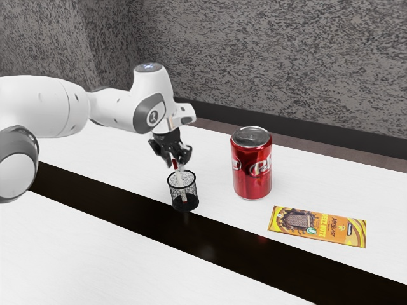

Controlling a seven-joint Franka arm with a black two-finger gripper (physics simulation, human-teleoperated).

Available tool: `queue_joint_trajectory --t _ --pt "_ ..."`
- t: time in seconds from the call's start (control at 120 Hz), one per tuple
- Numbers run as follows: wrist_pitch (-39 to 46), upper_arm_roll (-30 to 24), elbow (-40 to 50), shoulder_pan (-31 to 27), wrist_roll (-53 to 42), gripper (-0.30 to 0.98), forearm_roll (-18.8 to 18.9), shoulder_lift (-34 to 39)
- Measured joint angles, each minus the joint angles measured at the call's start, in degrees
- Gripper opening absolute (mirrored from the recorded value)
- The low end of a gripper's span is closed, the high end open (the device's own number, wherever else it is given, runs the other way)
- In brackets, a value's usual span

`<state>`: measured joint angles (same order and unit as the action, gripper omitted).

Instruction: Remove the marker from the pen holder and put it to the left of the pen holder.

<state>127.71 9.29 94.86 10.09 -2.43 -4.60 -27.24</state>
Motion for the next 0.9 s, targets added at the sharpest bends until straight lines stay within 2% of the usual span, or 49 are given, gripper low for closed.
queue_joint_trajectory --t 0.108,0.3,0.4,0.7,0.825,0.9 --pt "0.1 0.0 0.2 0.1 0.1 0.08 0.0 0.2" --pt "0.2 -0.7 0.3 0.2 0.5 -0.01 0.3 0.4" --pt "0.2 -0.7 0.9 0.4 0.9 -0.04 0.7 1.6" --pt "0.1 -0.4 6.3 2.5 2.5 -0.07 2.4 13.9" --pt "-0.5 0.4 6.9 2.4 3.1 -0.08 4.5 16.4" --pt "-1.8 1.0 6.9 0.3 3.3 -0.08 6.3 17.1"
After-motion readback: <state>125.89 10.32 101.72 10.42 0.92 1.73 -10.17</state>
